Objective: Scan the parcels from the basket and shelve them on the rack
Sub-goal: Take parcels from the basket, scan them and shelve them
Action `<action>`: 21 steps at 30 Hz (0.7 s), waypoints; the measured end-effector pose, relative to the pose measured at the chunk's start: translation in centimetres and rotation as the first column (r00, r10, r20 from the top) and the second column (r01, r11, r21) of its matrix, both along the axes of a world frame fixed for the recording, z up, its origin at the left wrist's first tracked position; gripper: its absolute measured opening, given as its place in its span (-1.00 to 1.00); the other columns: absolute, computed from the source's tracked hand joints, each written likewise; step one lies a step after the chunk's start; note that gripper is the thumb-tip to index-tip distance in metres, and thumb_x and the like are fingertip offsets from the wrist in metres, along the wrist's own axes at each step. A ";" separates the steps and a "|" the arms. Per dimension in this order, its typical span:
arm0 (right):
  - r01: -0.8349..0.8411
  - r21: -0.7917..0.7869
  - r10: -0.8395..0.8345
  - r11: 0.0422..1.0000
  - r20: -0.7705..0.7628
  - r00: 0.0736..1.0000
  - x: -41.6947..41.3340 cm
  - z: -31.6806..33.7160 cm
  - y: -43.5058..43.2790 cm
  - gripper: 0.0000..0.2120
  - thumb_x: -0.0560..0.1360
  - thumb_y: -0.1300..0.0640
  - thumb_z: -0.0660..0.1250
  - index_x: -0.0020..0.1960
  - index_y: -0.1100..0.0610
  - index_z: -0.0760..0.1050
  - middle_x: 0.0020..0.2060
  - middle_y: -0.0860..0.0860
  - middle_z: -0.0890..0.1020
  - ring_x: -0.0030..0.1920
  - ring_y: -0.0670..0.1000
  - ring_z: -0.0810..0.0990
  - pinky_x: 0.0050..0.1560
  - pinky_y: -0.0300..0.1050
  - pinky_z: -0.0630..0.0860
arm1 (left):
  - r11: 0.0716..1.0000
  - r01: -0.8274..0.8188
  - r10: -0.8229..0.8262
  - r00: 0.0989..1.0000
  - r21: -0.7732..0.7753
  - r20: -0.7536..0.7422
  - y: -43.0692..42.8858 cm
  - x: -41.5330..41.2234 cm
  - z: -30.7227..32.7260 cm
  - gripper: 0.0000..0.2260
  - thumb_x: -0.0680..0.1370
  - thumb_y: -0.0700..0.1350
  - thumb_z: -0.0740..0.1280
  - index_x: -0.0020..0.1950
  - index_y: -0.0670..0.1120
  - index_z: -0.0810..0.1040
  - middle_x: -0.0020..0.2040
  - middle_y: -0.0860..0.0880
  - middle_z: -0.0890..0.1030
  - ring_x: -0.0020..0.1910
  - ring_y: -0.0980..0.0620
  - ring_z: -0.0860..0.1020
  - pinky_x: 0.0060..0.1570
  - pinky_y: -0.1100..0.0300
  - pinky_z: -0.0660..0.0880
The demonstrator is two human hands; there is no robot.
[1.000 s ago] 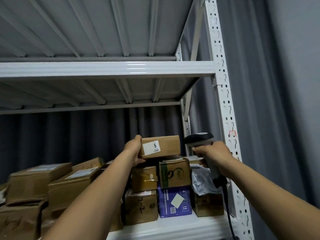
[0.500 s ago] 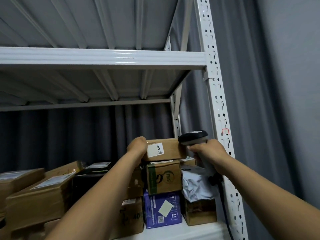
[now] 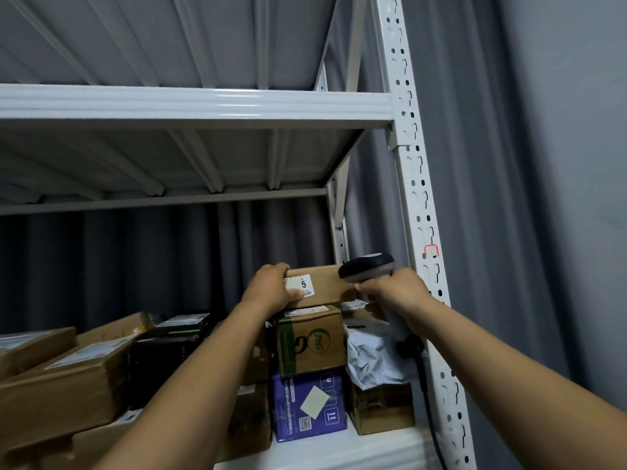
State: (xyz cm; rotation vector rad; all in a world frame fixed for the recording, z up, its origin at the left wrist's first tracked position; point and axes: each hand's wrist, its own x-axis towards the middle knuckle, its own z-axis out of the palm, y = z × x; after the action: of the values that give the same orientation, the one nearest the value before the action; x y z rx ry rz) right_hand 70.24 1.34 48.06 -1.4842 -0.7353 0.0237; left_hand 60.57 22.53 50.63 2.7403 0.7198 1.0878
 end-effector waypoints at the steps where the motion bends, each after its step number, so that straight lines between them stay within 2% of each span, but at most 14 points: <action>1: -0.004 -0.004 0.004 1.000 -0.003 1.000 -0.1 0.0 -0.2 -0.78 0.35 0.25 0.50 -0.09 0.37 0.61 -0.31 0.18 0.62 -0.37 0.17 0.61 -0.29 -0.02 0.54 | 1.000 -0.016 0.016 1.000 0.004 -0.003 -0.1 0.1 0.0 -0.47 0.46 0.03 0.46 0.37 -0.07 0.42 0.27 -0.11 0.47 0.20 -0.07 0.47 0.15 0.16 0.39; 8: -0.024 -0.042 0.024 0.999 -0.008 1.000 -2.1 0.4 -2.2 -0.77 0.39 0.26 0.48 -0.04 0.38 0.57 -0.26 0.20 0.58 -0.38 0.17 0.59 -0.35 -0.07 0.51 | 0.998 -0.058 0.058 0.998 0.026 -0.014 -1.4 -1.4 0.3 -0.46 0.48 0.05 0.43 0.40 -0.05 0.38 0.34 -0.11 0.43 0.24 -0.10 0.46 0.21 0.06 0.43; 13: -0.056 -0.077 0.056 0.995 0.003 0.998 -4.8 -0.1 -4.4 -0.78 0.41 0.24 0.47 -0.02 0.36 0.58 -0.26 0.19 0.60 -0.44 0.11 0.58 -0.40 -0.13 0.50 | 0.997 -0.057 0.057 0.998 0.060 0.004 -3.6 -5.5 0.0 -0.42 0.49 0.07 0.41 0.46 -0.02 0.35 0.40 -0.12 0.39 0.33 -0.14 0.41 0.28 0.04 0.38; 16: -0.045 -0.111 0.050 0.993 0.045 0.998 -7.7 -1.3 -6.0 -0.86 0.41 0.23 0.46 -0.08 0.29 0.60 -0.23 0.19 0.64 -0.39 0.12 0.61 -0.38 -0.10 0.55 | 0.993 -0.060 0.061 0.998 0.103 -0.011 -5.5 -8.9 -1.2 -0.46 0.49 0.10 0.41 0.43 0.00 0.38 0.37 -0.14 0.42 0.31 -0.18 0.42 0.27 0.03 0.39; 19: -0.072 -0.159 0.086 0.985 0.081 0.993 -10.7 -3.5 -7.3 -0.87 0.40 0.22 0.45 -0.12 0.30 0.62 -0.27 0.23 0.64 -0.34 0.12 0.60 -0.25 0.01 0.62 | 0.986 -0.079 0.091 0.993 0.145 -0.077 -7.9 -12.4 -3.1 -0.50 0.51 0.10 0.38 0.42 0.03 0.39 0.37 -0.13 0.41 0.31 -0.18 0.41 0.25 0.01 0.40; 21: -0.058 -0.241 0.093 0.969 0.138 0.986 -12.7 -5.5 -8.2 -0.87 0.38 0.16 0.47 -0.14 0.22 0.64 -0.27 0.16 0.66 -0.28 0.08 0.60 -0.22 -0.03 0.61 | 0.986 -0.080 0.100 0.986 0.148 -0.134 -9.1 -14.7 -5.1 -0.50 0.50 0.11 0.37 0.41 0.05 0.39 0.38 -0.11 0.40 0.31 -0.16 0.42 0.26 0.01 0.42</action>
State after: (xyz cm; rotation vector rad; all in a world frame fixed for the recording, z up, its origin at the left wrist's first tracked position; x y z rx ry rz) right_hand 57.49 -6.90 42.51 -1.6977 -0.9350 0.0613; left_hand 45.89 13.41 45.53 2.9568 0.8231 1.0070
